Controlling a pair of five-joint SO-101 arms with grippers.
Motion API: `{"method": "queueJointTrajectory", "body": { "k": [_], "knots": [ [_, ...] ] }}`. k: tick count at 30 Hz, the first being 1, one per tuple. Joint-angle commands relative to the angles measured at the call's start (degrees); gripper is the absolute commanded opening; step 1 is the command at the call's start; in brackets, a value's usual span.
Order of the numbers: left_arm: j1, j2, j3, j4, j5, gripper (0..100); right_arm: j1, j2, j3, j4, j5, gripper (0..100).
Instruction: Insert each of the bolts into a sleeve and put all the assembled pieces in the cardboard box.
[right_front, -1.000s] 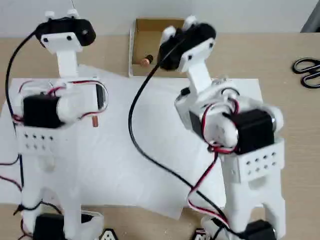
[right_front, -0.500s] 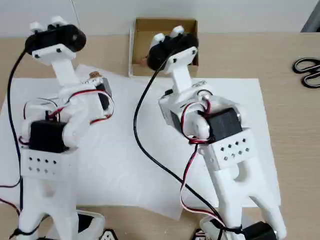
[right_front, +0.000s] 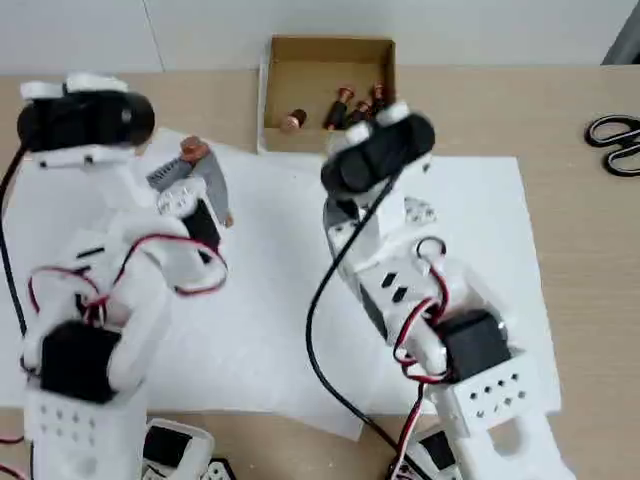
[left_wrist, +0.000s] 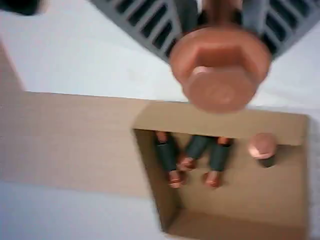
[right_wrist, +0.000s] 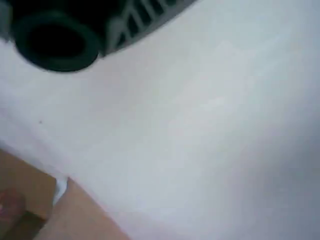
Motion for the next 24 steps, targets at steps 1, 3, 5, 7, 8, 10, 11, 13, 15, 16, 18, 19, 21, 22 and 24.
{"method": "queueJointTrajectory", "body": {
  "k": [1,3,5,7,8,10,11,13,15,16,18,19,21,22,24],
  "knots": [
    [1.9,-2.5,-0.1,-1.6,0.4,1,0.1,-5.6,8.4,-5.4,-0.5,0.4],
    [2.1,-2.5,0.1,-1.4,0.4,1,0.1,-8.2,12.4,-7.2,-1.0,0.4],
    [2.2,-2.8,1.4,-1.7,0.6,1,0.0,-11.1,16.4,-10.8,-1.1,0.4],
    [2.3,-2.7,2.3,-1.7,2.5,1,0.0,-14.2,20.8,-15.2,-1.1,0.4],
    [2.3,-2.6,2.6,-1.8,3.8,1,-0.1,-16.0,23.2,-17.1,-1.1,0.4],
    [2.3,-2.5,2.7,-1.8,5.7,1,-0.1,-18.8,28.0,-21.4,-1.1,0.4],
    [2.3,-2.5,2.8,-2.2,6.5,1,-0.1,-20.0,30.3,-23.9,-1.0,0.4],
    [2.3,-2.5,4.7,-5.8,6.8,1,-0.1,-21.4,34.3,-28.1,-1.0,0.4],
    [2.3,-2.5,9.2,-12.0,6.8,1,-0.1,-21.7,37.2,-31.5,-1.0,0.4],
    [2.5,-2.5,11.6,-15.3,6.8,1,-0.1,-21.7,38.2,-32.7,-1.0,0.4],
    [4.4,-2.9,16.0,-20.9,6.8,1,-0.1,-21.7,40.1,-34.3,-1.0,0.4],
    [5.6,-2.9,17.5,-23.2,6.7,1,-0.1,-21.7,40.8,-34.9,-1.0,0.4],
    [8.2,-2.9,19.3,-26.3,6.7,1,-0.1,-21.7,41.9,-35.4,-1.0,0.4],
    [9.2,-2.8,19.7,-27.0,6.7,1,-0.1,-21.8,42.4,-35.3,-1.0,0.4],
    [10.9,-2.5,19.9,-27.1,6.7,1,-0.1,-21.8,43.0,-35.3,-1.1,0.4]
  ]
}}
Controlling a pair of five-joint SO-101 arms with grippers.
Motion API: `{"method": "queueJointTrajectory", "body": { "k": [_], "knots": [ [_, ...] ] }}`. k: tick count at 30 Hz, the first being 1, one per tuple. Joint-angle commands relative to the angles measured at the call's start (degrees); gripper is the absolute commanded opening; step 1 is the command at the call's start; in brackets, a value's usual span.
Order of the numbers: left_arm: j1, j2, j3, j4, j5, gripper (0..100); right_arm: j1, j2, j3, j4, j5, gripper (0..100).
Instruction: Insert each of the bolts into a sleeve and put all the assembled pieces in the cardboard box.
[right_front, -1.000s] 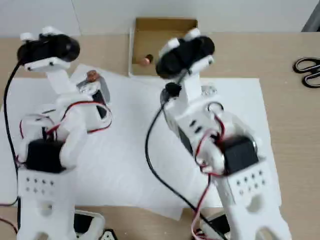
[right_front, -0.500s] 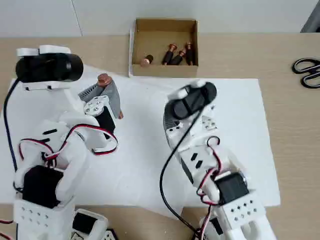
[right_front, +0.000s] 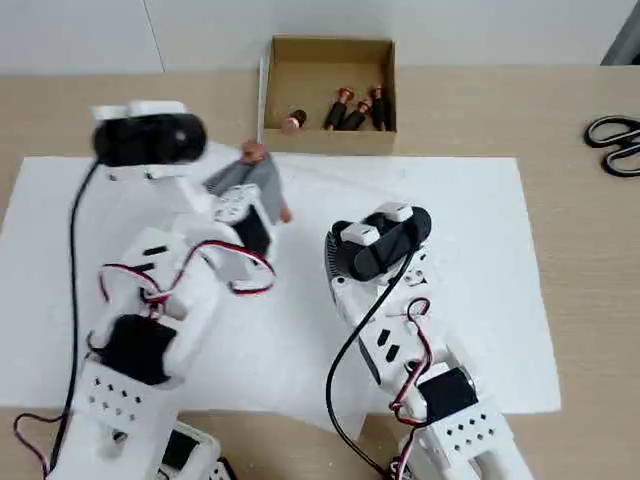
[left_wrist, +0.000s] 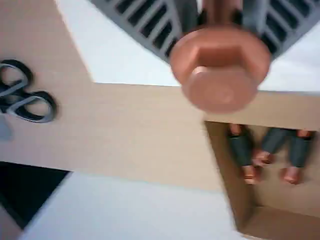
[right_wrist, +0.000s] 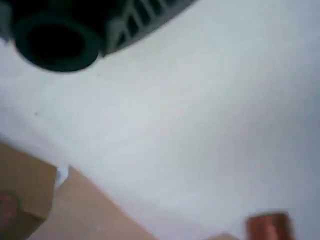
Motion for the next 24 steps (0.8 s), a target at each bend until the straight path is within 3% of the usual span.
{"method": "queueJointTrajectory", "body": {
  "k": [1,9,19,24],
  "knots": [
    [2.7,-0.8,0.3,-3.1,0.4,1,0.0,-1.5,0.4,-1.6,-0.5,0.4],
    [6.7,-0.8,3.6,-3.1,0.3,1,-4.0,-1.8,0.5,-1.6,-0.5,0.4],
    [6.6,-1.1,6.2,-3.1,0.3,1,-6.5,-1.8,0.5,-1.5,-0.4,0.4],
    [6.3,-0.8,6.5,-3.2,-3.9,1,-6.6,-1.9,0.5,-1.2,-0.3,0.4]
  ]
}}
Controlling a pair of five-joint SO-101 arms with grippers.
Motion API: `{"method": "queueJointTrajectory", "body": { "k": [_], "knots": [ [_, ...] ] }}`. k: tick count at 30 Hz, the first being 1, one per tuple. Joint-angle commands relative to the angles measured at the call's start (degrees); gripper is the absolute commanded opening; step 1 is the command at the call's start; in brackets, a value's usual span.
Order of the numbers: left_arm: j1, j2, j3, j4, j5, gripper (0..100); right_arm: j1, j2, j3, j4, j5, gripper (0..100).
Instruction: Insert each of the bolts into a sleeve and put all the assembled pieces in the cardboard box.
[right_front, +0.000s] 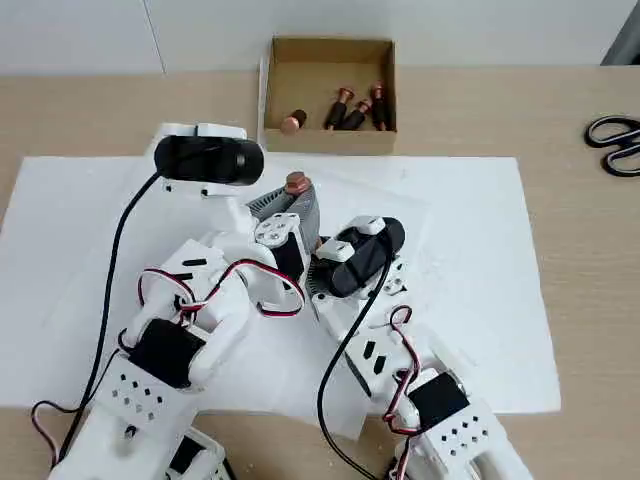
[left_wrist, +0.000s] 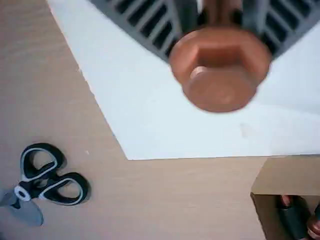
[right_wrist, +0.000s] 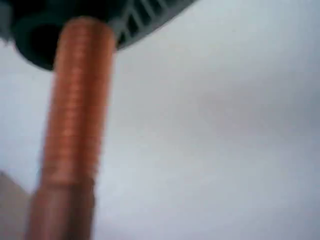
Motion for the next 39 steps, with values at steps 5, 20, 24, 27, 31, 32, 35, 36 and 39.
{"method": "queueJointTrajectory", "body": {
  "k": [5,20,24,27,31,32,35,36,39],
  "knots": [
    [0.1,-0.8,0.6,-1.9,-2.7,1,-0.4,-1.5,-0.4,-1.2,-0.2,0.4],
    [-2.5,-0.8,0.7,-4.6,-2.7,1,-2.8,-1.5,-0.4,-1.0,-0.1,0.4],
    [-3.4,-0.8,2.3,-4.7,-2.7,1,-2.8,-1.6,-0.5,-0.2,-0.1,0.4],
    [-3.3,-1.1,3.3,-4.7,-2.7,1,-2.9,-2.0,-0.8,1.7,-0.1,0.4],
    [-3.1,-1.1,3.3,-4.7,-2.7,1,-2.9,-6.5,-0.2,2.3,-0.1,0.4],
    [-3.0,-1.1,3.3,-4.7,-2.7,1,-2.9,-7.5,-0.1,3.3,-0.1,0.4],
    [-3.0,-1.1,3.3,-4.7,-2.6,1,-2.9,-9.3,-0.1,5.2,-0.1,0.4],
    [-3.0,-1.1,3.3,-4.7,-2.5,1,-2.9,-9.4,-0.1,5.2,-0.1,0.4],
    [-2.6,-1.1,3.3,-4.7,-2.5,1,-2.9,-9.4,0.0,5.1,-0.1,0.4]
  ]
}}
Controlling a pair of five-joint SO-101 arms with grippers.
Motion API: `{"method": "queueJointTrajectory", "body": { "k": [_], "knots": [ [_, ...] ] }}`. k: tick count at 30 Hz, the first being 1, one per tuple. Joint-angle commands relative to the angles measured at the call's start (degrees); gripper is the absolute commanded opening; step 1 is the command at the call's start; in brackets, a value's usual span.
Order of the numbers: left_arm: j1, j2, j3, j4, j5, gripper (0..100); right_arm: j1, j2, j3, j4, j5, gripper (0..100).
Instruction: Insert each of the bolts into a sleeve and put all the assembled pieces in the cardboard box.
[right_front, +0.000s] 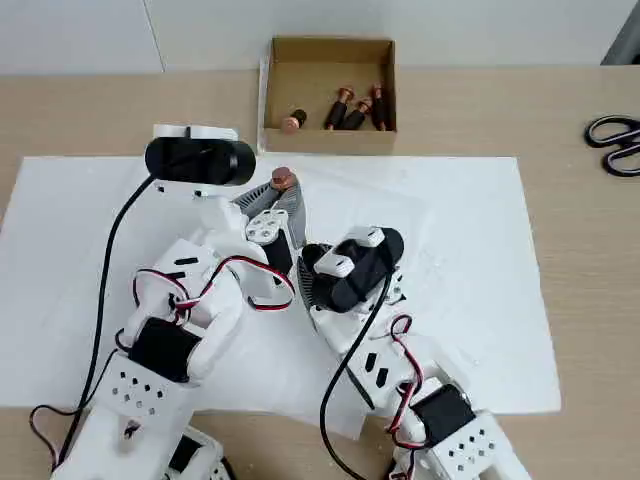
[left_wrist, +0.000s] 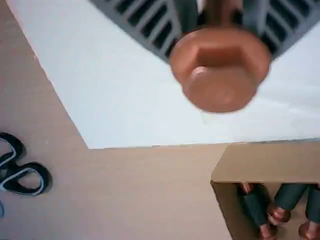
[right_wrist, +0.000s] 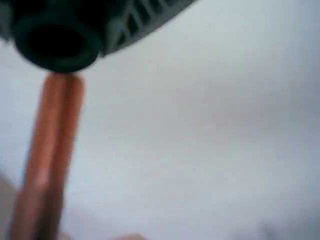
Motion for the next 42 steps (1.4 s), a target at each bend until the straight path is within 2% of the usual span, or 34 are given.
{"method": "queueJointTrajectory", "body": {
  "k": [1,9,17,21,25,35,42],
  "knots": [
    [1.2,-1.1,-0.4,-1.1,-0.4,1,-0.4,-1.6,-0.3,-0.3,-0.1,0.4],
    [3.1,-1.2,-0.8,-1.3,-0.5,1,-0.4,-1.6,-0.1,-0.4,-0.1,0.4],
    [-3.7,-1.2,-6.4,-1.3,-0.4,1,-0.4,-1.6,-0.1,-0.4,-0.1,0.4],
    [-2.1,-1.2,-6.5,-1.0,-0.3,1,-0.4,-1.6,-0.1,-0.4,-0.1,0.4],
    [1.0,-1.2,-7.0,2.6,-0.3,1,-0.4,-1.6,-0.1,-0.4,-0.1,0.4],
    [1.3,-1.3,-7.4,3.2,-0.3,1,-0.4,-1.6,0.0,-0.4,-0.1,0.4],
    [2.4,-1.3,-12.0,9.7,-0.3,1,-0.3,-1.6,0.0,-0.4,-0.1,0.4]
  ]
}}
